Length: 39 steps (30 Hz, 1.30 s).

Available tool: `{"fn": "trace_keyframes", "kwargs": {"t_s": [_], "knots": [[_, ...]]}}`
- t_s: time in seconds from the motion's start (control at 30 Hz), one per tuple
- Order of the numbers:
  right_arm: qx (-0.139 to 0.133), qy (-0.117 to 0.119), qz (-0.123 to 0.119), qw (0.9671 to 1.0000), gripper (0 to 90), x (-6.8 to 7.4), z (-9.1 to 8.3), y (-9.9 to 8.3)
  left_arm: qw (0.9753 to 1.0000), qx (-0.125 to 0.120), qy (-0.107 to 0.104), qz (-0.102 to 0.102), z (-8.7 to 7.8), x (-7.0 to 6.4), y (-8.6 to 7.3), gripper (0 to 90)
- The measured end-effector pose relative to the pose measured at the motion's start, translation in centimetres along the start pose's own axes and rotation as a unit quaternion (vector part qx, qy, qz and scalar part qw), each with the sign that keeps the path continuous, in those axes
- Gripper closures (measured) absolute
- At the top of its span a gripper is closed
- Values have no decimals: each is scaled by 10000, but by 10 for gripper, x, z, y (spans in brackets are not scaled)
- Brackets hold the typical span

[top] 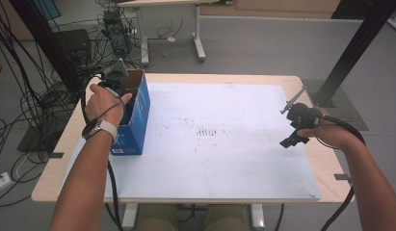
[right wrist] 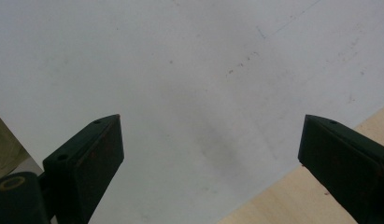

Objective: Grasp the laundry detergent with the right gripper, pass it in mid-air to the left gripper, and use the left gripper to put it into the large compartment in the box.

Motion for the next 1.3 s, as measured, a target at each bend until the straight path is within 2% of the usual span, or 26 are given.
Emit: {"fn": "trace_keyframes", "kwargs": {"t_s": [1.3], "knots": [[-7,0,-5,10000,67,1,1,-2,10000,-69,11,13,0,-1,0,371]]}}
Point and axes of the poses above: each handheld gripper's, and its own axes: z roughly forward along the jaws, y roughly out of its top, x roughly to its left, the point moved 6 cm from there along z, roughly forward along the jaws, and after that the axes turned 5 degrees about -z, right-handed, at the moved point
